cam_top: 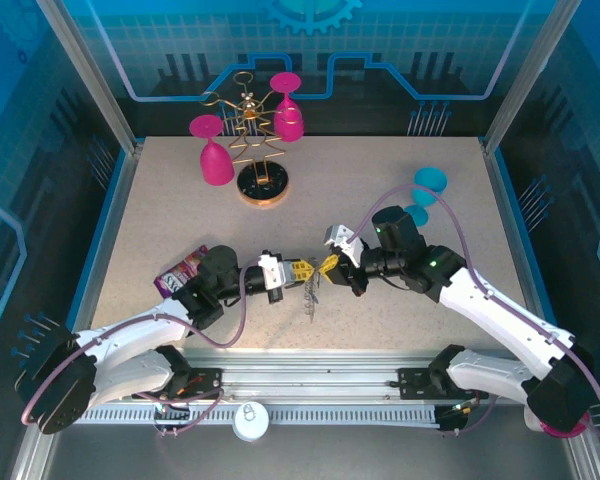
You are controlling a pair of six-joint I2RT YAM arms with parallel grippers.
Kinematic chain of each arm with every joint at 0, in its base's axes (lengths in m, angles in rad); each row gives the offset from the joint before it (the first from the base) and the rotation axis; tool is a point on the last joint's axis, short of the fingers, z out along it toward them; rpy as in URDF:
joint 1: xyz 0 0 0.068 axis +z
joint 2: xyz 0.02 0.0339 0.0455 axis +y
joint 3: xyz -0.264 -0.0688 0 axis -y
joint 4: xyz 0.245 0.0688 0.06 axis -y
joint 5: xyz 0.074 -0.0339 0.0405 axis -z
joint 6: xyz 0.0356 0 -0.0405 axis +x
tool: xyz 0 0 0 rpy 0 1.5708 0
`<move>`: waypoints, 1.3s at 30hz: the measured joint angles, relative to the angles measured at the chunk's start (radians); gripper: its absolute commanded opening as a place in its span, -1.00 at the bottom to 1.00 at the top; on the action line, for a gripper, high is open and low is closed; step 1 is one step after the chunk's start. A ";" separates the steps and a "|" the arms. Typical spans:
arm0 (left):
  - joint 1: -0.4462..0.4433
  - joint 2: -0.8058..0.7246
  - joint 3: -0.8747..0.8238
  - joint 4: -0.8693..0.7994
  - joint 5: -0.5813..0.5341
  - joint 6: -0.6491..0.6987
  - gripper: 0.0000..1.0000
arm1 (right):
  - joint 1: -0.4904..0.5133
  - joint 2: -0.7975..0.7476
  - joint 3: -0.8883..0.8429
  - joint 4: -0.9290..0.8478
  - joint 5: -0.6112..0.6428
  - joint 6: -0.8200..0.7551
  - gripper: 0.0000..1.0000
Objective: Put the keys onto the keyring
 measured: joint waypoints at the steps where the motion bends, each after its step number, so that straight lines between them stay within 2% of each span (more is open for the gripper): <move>1: 0.001 0.000 -0.002 0.005 0.002 -0.004 -1.00 | -0.002 0.005 0.000 0.003 -0.009 0.007 -1.00; 4: 0.005 0.000 -0.004 0.015 0.007 -0.019 -1.00 | -0.004 0.011 -0.002 0.018 -0.020 0.028 -0.54; 5: 0.005 0.000 -0.004 0.023 0.012 -0.023 -1.00 | -0.005 0.011 -0.004 0.022 -0.019 0.032 -0.45; 8: 0.004 0.000 -0.004 0.048 0.027 -0.026 -1.00 | -0.009 -0.001 -0.032 0.064 -0.019 0.043 -0.33; 12: 0.003 0.002 -0.004 0.060 0.042 -0.026 -1.00 | -0.035 -0.095 -0.132 0.130 -0.011 0.035 -0.26; 18: 0.003 0.008 -0.004 0.067 0.061 -0.030 -1.00 | -0.048 -0.208 -0.209 0.210 -0.022 -0.051 -0.28; 28: 0.003 0.016 -0.004 0.067 0.071 -0.045 -1.00 | -0.034 -0.154 -0.209 0.301 -0.100 -0.113 -0.37; 35: 0.003 0.016 -0.004 0.067 0.072 -0.050 -1.00 | -0.015 -0.123 -0.209 0.314 -0.105 -0.140 -0.54; 39: 0.003 0.016 -0.004 0.067 0.072 -0.052 -1.00 | -0.003 -0.098 -0.199 0.332 -0.105 -0.154 -0.73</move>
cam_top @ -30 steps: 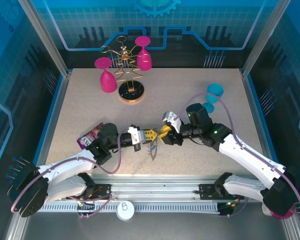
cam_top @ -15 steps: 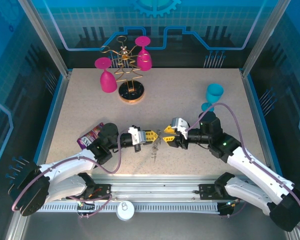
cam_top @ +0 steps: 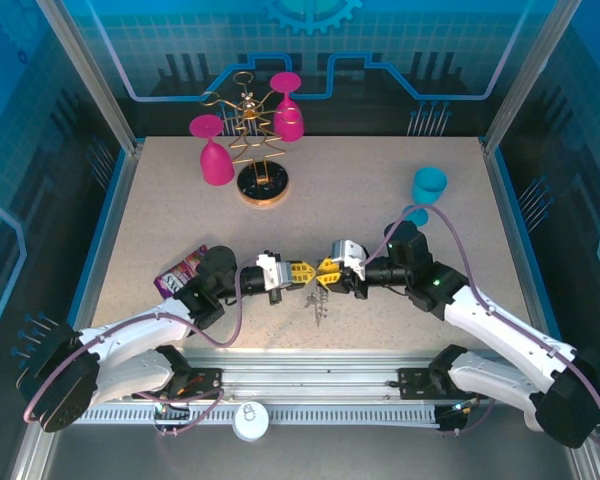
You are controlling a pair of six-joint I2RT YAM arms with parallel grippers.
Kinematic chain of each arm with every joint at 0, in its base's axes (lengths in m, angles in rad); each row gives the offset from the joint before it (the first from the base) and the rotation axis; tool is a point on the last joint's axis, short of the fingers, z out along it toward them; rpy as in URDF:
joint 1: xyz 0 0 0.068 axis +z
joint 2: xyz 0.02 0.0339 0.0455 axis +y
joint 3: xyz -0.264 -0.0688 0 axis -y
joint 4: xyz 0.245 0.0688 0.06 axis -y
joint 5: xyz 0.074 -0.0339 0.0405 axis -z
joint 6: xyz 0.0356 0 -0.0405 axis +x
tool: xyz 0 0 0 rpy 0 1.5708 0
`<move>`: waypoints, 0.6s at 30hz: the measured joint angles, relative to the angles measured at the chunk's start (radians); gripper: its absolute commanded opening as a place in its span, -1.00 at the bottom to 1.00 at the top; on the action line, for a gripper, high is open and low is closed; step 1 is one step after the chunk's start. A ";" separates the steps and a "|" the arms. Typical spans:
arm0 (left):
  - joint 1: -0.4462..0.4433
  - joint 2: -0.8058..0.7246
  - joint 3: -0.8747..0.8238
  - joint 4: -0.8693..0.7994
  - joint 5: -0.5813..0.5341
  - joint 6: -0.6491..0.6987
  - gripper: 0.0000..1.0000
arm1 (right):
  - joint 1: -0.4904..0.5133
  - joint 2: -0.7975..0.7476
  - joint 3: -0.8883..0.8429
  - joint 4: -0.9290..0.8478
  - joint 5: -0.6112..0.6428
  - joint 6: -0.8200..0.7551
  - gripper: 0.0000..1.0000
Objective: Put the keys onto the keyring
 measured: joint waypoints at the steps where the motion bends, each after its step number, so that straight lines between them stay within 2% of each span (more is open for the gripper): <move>1: 0.000 0.000 0.000 0.000 0.000 0.000 -1.00 | 0.001 0.005 0.004 0.000 0.000 -0.003 -0.80; 3: 0.002 0.000 0.000 -0.001 -0.001 0.000 -1.00 | 0.001 0.011 0.010 -0.002 0.003 -0.009 -1.00; 6: 0.004 0.000 0.000 -0.001 -0.002 -0.001 -1.00 | 0.001 0.011 0.015 -0.010 0.011 -0.024 -1.00; 8: 0.004 0.000 0.000 -0.001 -0.005 0.000 -0.75 | 0.001 0.012 0.030 -0.036 0.016 -0.040 -1.00; 10: 0.003 0.000 0.003 -0.011 -0.011 0.010 -0.69 | 0.006 0.018 0.059 -0.092 0.027 -0.066 -1.00; 13: 0.003 0.000 0.037 -0.092 -0.020 0.046 -0.68 | 0.022 0.048 0.137 -0.228 0.071 -0.116 -1.00; 18: 0.003 -0.001 0.085 -0.211 -0.031 0.100 -0.80 | 0.068 0.127 0.294 -0.452 0.185 -0.196 -1.00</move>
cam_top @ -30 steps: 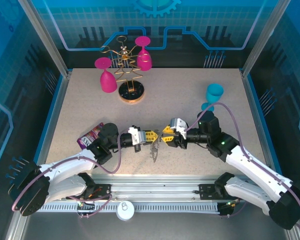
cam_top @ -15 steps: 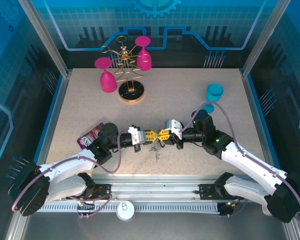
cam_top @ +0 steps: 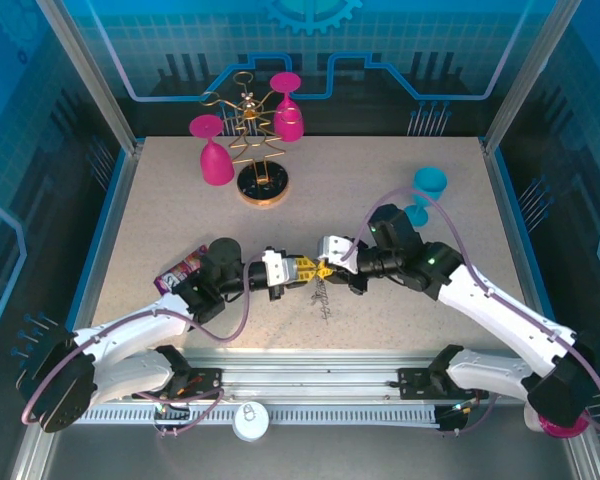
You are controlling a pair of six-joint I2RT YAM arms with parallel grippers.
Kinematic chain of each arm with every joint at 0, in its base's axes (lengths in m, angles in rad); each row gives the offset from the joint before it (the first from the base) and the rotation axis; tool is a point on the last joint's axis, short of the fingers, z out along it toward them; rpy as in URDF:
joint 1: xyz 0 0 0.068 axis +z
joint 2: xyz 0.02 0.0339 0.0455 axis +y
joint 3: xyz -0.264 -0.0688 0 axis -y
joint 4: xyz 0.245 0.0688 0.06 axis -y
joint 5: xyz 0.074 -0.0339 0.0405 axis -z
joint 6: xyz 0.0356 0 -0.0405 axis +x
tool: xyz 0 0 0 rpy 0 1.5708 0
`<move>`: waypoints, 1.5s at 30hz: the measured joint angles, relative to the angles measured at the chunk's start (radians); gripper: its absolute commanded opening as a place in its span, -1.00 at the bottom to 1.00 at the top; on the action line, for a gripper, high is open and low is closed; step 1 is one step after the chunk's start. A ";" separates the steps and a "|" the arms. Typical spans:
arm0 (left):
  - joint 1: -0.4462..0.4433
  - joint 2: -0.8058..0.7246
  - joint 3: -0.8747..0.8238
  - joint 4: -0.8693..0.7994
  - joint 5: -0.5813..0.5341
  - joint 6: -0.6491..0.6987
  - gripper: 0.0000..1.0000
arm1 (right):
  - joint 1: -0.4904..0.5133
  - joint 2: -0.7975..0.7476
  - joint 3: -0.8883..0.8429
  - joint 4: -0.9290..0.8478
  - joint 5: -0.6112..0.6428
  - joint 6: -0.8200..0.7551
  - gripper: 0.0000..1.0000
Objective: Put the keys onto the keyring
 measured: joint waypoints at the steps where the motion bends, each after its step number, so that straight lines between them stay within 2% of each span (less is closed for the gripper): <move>1: 0.000 0.000 0.003 -0.016 0.000 0.007 -0.82 | 0.012 0.016 0.024 -0.037 0.024 -0.013 -1.00; 4: -0.002 0.000 0.009 -0.072 0.000 0.021 -1.00 | 0.042 0.063 0.085 -0.132 0.084 -0.043 -1.00; 7: -0.003 0.000 0.009 -0.100 0.001 0.036 -1.00 | 0.057 0.096 0.119 -0.183 0.112 -0.052 -1.00; 9: -0.003 0.000 0.009 -0.104 0.001 0.037 -1.00 | 0.055 0.097 0.119 -0.185 0.116 -0.035 -0.51; 10: -0.004 -0.001 0.009 -0.098 0.001 0.037 -1.00 | 0.048 0.090 0.114 -0.175 0.114 -0.014 -0.39; 12: -0.005 -0.002 0.002 -0.081 0.000 0.036 -1.00 | 0.010 0.047 0.080 -0.117 0.089 0.036 -0.24; 14: -0.005 -0.002 -0.016 -0.050 0.000 0.032 -1.00 | -0.038 -0.018 0.033 -0.069 0.063 0.091 -0.21; 18: -0.005 -0.002 -0.056 0.012 0.001 0.013 -1.00 | -0.073 -0.114 -0.048 0.004 0.005 0.191 -0.21; 26: -0.005 -0.002 -0.066 0.094 0.000 -0.003 -1.00 | -0.073 -0.109 -0.107 0.085 -0.084 0.317 -0.32; 37: -0.005 -0.002 -0.076 0.132 0.000 -0.020 -1.00 | -0.073 -0.041 -0.107 0.107 -0.121 0.358 -0.66; 45: -0.005 -0.006 -0.094 0.171 0.001 -0.040 -1.00 | -0.073 -0.041 -0.117 0.112 -0.122 0.357 -0.75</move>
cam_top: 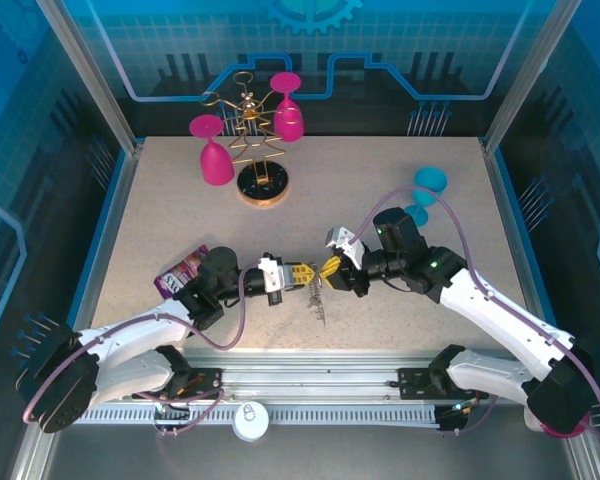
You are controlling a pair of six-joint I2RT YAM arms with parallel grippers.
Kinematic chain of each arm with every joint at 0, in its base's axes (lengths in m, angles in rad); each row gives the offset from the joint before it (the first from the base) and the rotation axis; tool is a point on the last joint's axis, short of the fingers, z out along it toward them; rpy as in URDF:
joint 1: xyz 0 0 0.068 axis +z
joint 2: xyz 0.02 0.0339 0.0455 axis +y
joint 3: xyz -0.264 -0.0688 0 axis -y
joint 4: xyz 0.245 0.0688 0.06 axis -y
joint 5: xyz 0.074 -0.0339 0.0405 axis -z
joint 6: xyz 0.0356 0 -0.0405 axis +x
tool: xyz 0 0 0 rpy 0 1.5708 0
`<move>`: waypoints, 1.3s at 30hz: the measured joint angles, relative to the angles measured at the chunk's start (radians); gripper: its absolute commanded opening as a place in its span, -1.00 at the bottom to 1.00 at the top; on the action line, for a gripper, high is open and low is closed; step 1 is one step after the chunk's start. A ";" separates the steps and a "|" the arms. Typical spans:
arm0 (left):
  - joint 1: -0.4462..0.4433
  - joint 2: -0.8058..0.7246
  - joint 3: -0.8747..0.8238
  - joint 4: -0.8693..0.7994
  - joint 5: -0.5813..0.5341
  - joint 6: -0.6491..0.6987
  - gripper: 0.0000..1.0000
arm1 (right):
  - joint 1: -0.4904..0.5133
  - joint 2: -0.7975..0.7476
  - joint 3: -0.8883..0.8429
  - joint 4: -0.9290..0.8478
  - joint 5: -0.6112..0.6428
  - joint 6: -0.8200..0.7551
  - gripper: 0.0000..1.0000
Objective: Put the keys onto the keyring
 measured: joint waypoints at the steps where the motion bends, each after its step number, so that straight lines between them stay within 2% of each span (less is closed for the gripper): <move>1: 0.000 0.000 -0.003 0.013 0.002 -0.007 -1.00 | 0.000 0.002 -0.007 0.004 -0.002 0.000 -0.75; 10: 0.000 0.009 -0.011 0.082 0.023 -0.048 -1.00 | 0.000 0.038 -0.021 0.041 -0.026 0.007 -0.66; 19: 0.000 0.012 -0.011 0.105 0.023 -0.061 -1.00 | 0.000 -0.046 -0.068 0.076 -0.026 -0.007 -0.99; 23: 0.000 0.012 -0.011 0.121 0.039 -0.073 -1.00 | 0.000 -0.046 -0.068 0.076 -0.031 -0.014 -1.00; 28: 0.001 0.014 -0.011 0.122 0.065 -0.086 -1.00 | 0.000 0.013 -0.053 0.064 -0.081 -0.015 -1.00; 34: 0.003 0.019 -0.011 0.151 0.113 -0.109 -1.00 | 0.000 0.151 0.051 -0.013 -0.145 -0.034 -1.00; 39: 0.004 0.019 -0.011 0.159 0.135 -0.111 -1.00 | -0.001 0.183 0.079 -0.071 -0.144 -0.045 -1.00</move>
